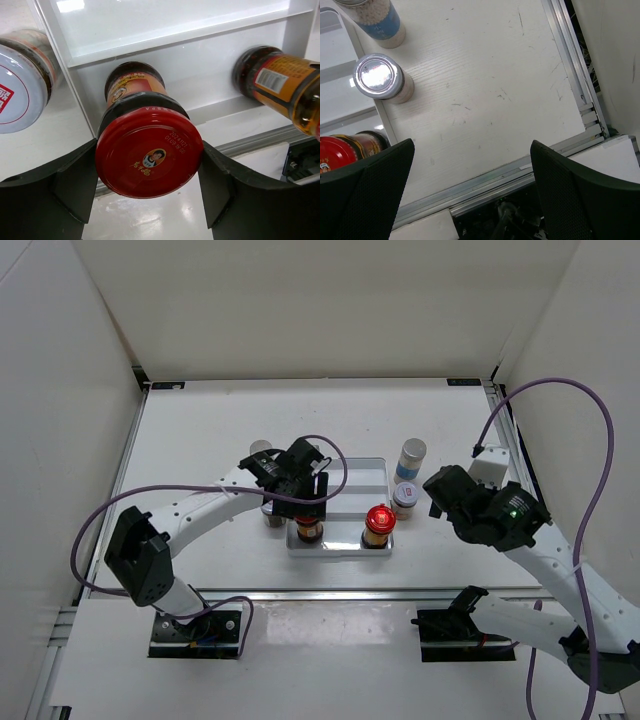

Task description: Organize the condiment bottles

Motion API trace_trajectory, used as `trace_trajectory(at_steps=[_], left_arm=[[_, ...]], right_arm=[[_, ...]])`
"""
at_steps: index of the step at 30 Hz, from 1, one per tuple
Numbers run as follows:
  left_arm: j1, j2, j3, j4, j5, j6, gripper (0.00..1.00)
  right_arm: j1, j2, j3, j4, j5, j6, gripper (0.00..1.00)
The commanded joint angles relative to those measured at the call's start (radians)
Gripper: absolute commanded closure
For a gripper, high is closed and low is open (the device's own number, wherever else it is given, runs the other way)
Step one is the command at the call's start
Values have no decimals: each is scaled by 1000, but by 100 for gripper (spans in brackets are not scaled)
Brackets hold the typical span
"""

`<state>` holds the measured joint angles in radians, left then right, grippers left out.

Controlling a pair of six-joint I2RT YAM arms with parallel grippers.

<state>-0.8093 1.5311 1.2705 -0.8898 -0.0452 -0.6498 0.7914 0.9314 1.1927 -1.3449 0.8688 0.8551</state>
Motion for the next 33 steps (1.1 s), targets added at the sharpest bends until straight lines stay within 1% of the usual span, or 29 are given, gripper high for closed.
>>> trace_trajectory(at_steps=[1,4,7,8,11,12,14,15,17,19,20,21,22,23,24,25,26,27,28,29,30,31,32,33], left_arm=[[-7,-17,0,54,10,12,21],[-7,-8,-10,54,24,21,19],[-7,-8,-10,63,33,21,13],[-7,-18,4,63,44,33,0],[-7,-49,44,63,44,58,0],[-7,-58,55,63,44,58,0],[-7,-81,108,22,16,84,0],[-7,-95,154,5,5,108,0],[-7,-115,197,-38,-31,143,0],[4,-149,222,-47,-65,215,0],[13,-198,222,-47,-112,242,0],[40,-225,211,-47,-145,268,0],[61,-253,184,-47,-177,294,0],[85,-305,167,-47,-214,353,0],[140,-328,147,-47,-225,387,0],[168,-351,100,-37,-240,424,0],[194,-388,74,-28,-254,476,0],[228,-403,46,-28,-269,486,0],[228,-423,12,-11,-345,477,0],[228,-472,-47,11,-366,428,0],[228,-498,-80,31,-366,414,0],[228,-526,-117,61,-337,414,0],[228,-551,-187,105,-337,397,0],[237,-590,-219,117,-346,382,0]], right_arm=[[-1,1,2,-94,32,-1,0],[-1,1,2,-94,21,10,0],[-1,14,25,-94,-22,48,0],[-1,32,25,-71,-43,48,0],[-1,95,35,4,-109,-14,0],[-10,145,44,38,-120,-36,0],[-11,199,56,72,-129,-62,0],[-24,249,65,125,-149,-115,0],[-58,314,65,183,-194,-169,0],[-90,343,65,278,-253,-247,0],[-130,365,65,312,-284,-272,0],[-151,374,53,376,-359,-296,0],[-199,383,53,400,-393,-313,0],[-225,406,53,418,-433,-341,0],[-248,418,53,434,-474,-356,0],[-291,431,53,467,-516,-372,0],[-310,455,53,483,-598,-386,0],[-325,469,53,498,-638,-411,0],[-351,501,53,519,-669,-421,0],[-360,518,53,520,-697,-421,0],[-360,536,64,532,-738,-435,0],[-371,572,73,532,-751,-444,0],[-371,589,73,532,-751,-444,0],[-371,602,73,541,-760,-444,0]])
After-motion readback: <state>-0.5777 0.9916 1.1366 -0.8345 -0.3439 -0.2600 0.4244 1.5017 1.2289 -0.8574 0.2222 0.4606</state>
